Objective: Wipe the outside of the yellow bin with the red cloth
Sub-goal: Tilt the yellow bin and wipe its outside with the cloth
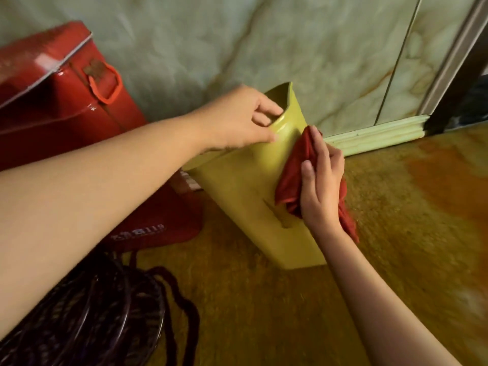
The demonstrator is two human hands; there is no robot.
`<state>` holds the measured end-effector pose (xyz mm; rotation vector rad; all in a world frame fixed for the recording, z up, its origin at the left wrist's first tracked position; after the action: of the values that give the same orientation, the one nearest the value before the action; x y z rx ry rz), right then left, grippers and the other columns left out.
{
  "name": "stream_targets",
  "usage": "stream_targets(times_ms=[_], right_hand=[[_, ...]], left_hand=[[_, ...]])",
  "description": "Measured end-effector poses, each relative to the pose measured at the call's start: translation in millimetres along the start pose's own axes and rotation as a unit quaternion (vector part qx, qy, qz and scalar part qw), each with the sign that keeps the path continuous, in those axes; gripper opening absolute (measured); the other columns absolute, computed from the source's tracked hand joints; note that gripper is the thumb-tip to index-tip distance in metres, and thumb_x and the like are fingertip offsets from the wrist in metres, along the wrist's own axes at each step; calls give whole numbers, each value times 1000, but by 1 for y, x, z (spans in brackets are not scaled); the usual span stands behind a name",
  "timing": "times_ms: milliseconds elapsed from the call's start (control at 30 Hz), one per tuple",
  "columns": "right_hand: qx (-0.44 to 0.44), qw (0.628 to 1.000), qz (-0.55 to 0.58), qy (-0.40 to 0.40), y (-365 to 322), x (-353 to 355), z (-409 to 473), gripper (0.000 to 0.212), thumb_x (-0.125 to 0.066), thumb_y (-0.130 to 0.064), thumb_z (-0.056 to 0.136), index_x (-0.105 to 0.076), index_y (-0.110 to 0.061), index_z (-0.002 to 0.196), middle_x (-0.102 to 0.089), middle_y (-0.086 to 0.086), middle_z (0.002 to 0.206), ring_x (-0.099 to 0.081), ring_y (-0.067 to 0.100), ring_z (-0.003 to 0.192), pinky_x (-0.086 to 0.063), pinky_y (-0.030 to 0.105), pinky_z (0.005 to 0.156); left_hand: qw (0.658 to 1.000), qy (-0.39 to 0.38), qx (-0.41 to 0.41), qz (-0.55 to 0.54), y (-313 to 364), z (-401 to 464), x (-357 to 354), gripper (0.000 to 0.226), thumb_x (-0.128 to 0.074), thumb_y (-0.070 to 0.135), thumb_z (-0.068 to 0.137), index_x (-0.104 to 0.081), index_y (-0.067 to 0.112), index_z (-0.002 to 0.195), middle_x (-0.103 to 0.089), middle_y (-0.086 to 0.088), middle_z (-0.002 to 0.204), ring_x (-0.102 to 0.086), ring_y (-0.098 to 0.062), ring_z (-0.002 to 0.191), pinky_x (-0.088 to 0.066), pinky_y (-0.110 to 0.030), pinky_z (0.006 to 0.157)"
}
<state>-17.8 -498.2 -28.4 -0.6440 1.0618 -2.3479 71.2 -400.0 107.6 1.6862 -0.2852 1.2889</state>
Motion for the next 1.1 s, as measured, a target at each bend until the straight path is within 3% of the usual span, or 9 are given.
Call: stream_targets(times_ms=[133,233,400,533,600,700,800,900,1100], right_hand=[[-73,997,35,-11,21,7,12,56,-32,-36,94,-21,-15,145,-43,5,125,-35,3,115,-24,13,101],[-98,995,25,-19,17,-2,9,58,-34,-32,93,-22,-7,143,-42,12,136,-33,10,125,-22,25,107],[-36,998,41,38,-14,-2,12,54,-31,-35,95,-24,-9,142,-37,-1,118,-34,8,111,-21,12,101],[56,994,-92,-32,-39,-18,8,59,-24,-51,92,-11,-28,145,-34,3,146,-22,19,134,-10,59,112],[45,983,-172,-51,-25,-19,9,58,-23,-60,88,-8,-44,142,-10,-6,157,1,24,144,3,69,106],[-46,992,-86,-83,-1,-13,9,58,-26,-65,84,-4,-54,137,-10,-2,158,-3,25,146,-6,69,110],[-44,996,-9,-83,0,-10,4,60,-29,-54,87,-14,-38,143,-31,8,150,-29,23,138,-28,49,111],[-28,997,-45,-64,-10,-12,3,59,-27,-48,90,-19,-26,144,-32,14,149,-31,28,136,-28,46,110],[17,994,-109,-20,-38,-31,24,54,-25,-51,90,-24,-36,142,-23,8,155,-21,31,140,-23,55,111]], left_hand=[[993,-16,32,109,-37,-31,7,12,-69,22,75,-71,15,85,-74,-10,82,-55,3,64,-47,-22,63],[994,16,82,70,-65,-59,8,4,-68,21,75,-70,24,73,-74,-6,82,-56,13,61,-47,-14,63],[993,76,76,-41,-43,-33,19,14,-70,19,74,-71,19,88,-73,4,75,-59,4,63,-49,-18,68],[989,-76,91,-90,-25,-27,17,20,-60,7,81,-65,1,99,-68,-6,72,-56,-19,74,-47,-29,63],[973,-166,112,-111,-28,-40,19,39,-56,1,82,-57,24,113,-72,-4,85,-61,-13,74,-50,-24,59],[967,-177,136,-120,-37,-53,21,50,-54,6,83,-44,47,110,-74,7,69,-63,-2,60,-49,-15,50],[972,-159,132,-116,-36,-48,19,54,-51,5,84,-38,43,120,-73,10,63,-61,1,55,-47,-14,46],[971,-162,138,-111,-30,-39,18,57,-50,2,85,-33,31,132,-73,10,62,-62,1,55,-47,-14,45],[959,-193,132,-162,-14,-24,8,38,-44,1,87,-50,33,106,-72,7,60,-62,1,49,-44,-11,41]])
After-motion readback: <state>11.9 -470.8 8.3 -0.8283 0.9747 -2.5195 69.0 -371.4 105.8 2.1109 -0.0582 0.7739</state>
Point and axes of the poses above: each hand's wrist, its own z-axis towards the middle knuckle, its own x-axis out of the back of the hand, y = z × x, the point moved 4 cm from there along z, towards the middle knuckle
